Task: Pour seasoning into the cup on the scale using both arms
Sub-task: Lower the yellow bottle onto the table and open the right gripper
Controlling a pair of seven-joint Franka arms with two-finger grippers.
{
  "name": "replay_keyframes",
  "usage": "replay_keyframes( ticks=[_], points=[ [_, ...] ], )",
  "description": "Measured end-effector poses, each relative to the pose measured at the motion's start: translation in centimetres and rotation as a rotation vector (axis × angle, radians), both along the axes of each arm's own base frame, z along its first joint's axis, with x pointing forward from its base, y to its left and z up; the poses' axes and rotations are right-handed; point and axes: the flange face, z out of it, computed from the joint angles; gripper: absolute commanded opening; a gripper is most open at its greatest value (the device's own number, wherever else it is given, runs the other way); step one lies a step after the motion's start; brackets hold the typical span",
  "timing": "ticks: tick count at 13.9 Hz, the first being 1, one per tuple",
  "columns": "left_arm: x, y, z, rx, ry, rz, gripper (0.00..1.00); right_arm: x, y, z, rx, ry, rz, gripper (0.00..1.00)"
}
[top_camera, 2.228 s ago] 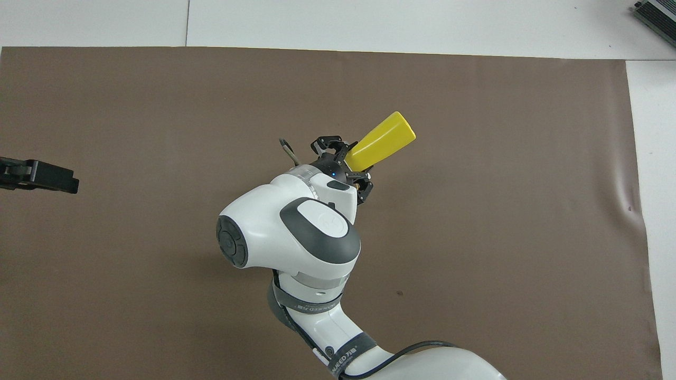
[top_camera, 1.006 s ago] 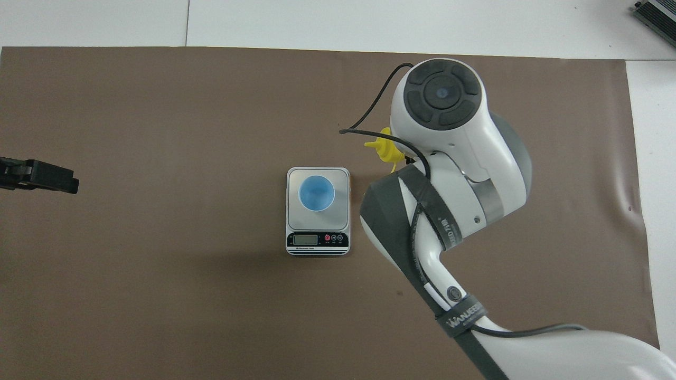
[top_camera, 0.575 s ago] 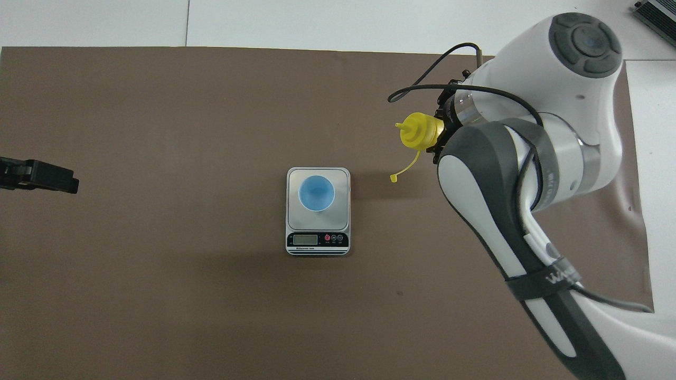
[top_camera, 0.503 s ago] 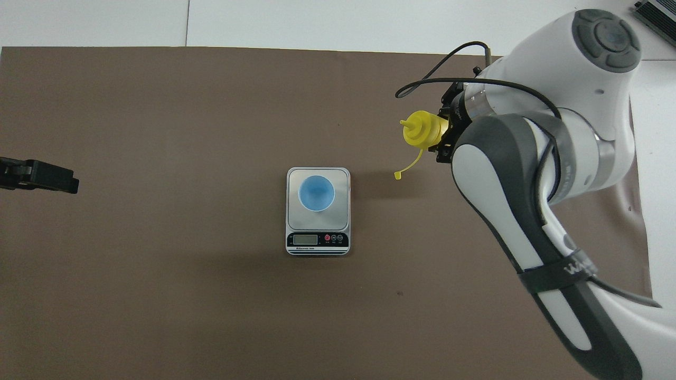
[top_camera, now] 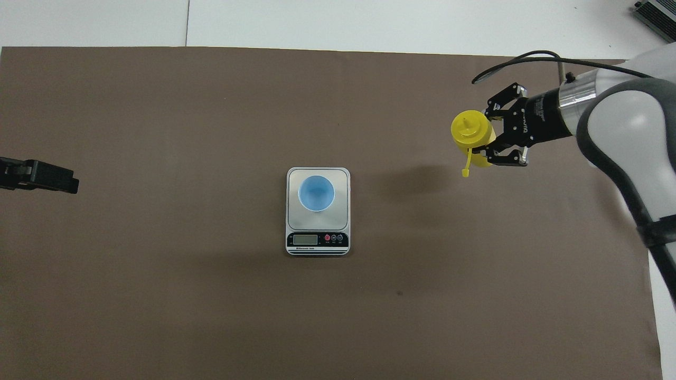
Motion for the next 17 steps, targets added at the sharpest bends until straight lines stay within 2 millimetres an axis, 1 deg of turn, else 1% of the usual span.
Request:
replay_keyframes(
  ticks=[1, 2, 3, 8, 10, 11, 12, 13, 14, 15, 16, 17],
  points=[
    [0.0, 0.0, 0.0, 0.000, 0.000, 0.000, 1.00, -0.5, -2.1, -1.0, 0.056, -0.008, -0.009, 0.00],
    [0.0, 0.0, 0.0, 0.000, 0.000, 0.000, 1.00, -1.1, -3.6, -2.1, 0.108, -0.017, -0.014, 0.00],
    [0.0, 0.0, 0.0, 0.000, 0.000, 0.000, 1.00, -1.6, -4.7, -3.5, 0.151, -0.026, -0.010, 0.00],
    [0.0, 0.0, 0.0, 0.000, 0.000, 0.000, 1.00, -4.0, -6.7, -9.9, 0.302, -0.043, -0.006, 0.00],
    [0.0, 0.0, 0.0, 0.000, 0.000, 0.000, 1.00, -4.8, -8.1, -12.4, 0.331, -0.047, 0.007, 0.00],
    [0.0, 0.0, 0.0, 0.000, 0.000, 0.000, 1.00, -5.0, -8.7, -13.2, 0.340, -0.041, 0.010, 0.23],
    [0.0, 0.0, 0.0, 0.000, 0.000, 0.000, 1.00, -5.2, -9.0, -13.5, 0.351, -0.032, 0.011, 0.41],
    [0.0, 0.0, 0.0, 0.000, 0.000, 0.000, 1.00, -5.4, -9.2, -13.6, 0.358, -0.026, 0.011, 0.70],
    [0.0, 0.0, 0.0, 0.000, 0.000, 0.000, 1.00, -5.5, -9.3, -13.6, 0.360, -0.025, 0.012, 0.91],
    [0.0, 0.0, 0.0, 0.000, 0.000, 0.000, 1.00, -5.5, -9.1, -13.4, 0.358, -0.028, 0.017, 0.93],
    [0.0, 0.0, 0.0, 0.000, 0.000, 0.000, 1.00, -5.5, -9.0, -13.2, 0.351, -0.031, 0.026, 1.00],
    [0.0, 0.0, 0.0, 0.000, 0.000, 0.000, 1.00, -5.6, -9.0, -13.0, 0.335, -0.031, 0.040, 1.00]
  ],
)
